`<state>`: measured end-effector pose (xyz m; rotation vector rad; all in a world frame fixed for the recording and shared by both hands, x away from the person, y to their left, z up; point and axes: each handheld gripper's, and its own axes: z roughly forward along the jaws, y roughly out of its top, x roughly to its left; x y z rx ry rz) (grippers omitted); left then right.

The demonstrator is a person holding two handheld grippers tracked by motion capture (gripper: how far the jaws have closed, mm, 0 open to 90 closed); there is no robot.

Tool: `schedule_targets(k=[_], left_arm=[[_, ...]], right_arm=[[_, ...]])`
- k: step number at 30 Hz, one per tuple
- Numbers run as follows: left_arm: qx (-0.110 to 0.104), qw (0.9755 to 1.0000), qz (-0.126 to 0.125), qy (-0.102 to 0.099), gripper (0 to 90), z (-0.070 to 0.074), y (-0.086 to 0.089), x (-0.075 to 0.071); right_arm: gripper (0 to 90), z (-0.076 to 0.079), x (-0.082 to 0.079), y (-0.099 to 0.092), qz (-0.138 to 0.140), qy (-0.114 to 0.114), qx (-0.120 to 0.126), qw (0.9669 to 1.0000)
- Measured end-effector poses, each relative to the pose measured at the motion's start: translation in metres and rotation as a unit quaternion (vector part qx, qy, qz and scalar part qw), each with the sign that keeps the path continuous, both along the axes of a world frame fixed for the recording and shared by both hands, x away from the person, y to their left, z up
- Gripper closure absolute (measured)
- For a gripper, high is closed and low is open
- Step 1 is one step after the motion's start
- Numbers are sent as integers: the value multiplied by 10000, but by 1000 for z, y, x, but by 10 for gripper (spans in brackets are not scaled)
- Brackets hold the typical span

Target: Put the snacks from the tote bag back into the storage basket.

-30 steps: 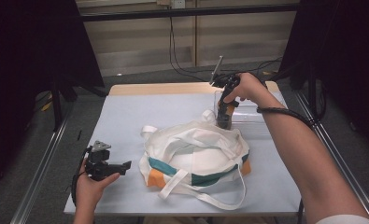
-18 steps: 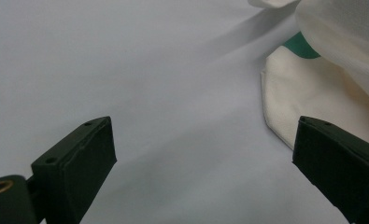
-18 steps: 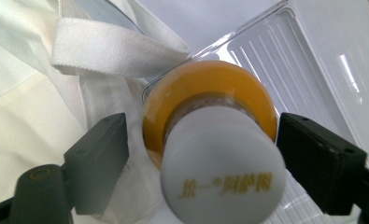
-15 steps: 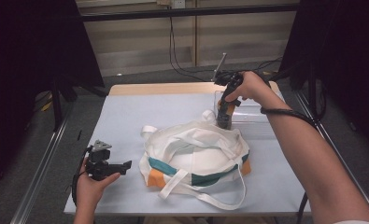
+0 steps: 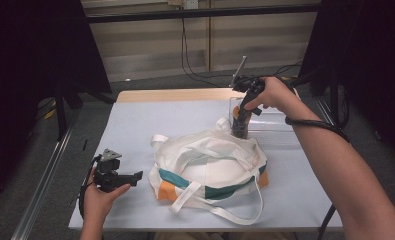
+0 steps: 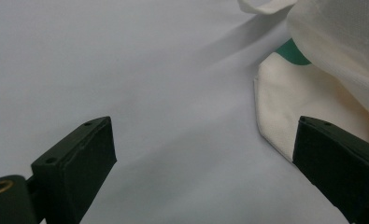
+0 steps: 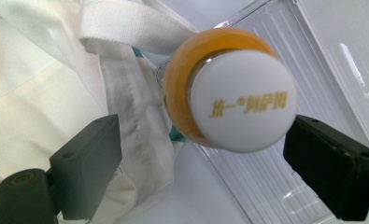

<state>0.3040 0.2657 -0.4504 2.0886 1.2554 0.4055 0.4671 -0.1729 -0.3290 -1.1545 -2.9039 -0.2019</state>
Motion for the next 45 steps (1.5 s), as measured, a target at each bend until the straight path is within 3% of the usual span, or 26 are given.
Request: schedule_targets(k=[29, 45], left_arm=[[-14, 10000, 66, -20, 57, 1, -1, -1], [106, 9999, 10, 15, 57, 1, -2, 0]], right_arm=[[109, 6, -26, -18, 101, 43, 122, 9999], [110, 8, -41, -23, 239, 31, 108, 9997]])
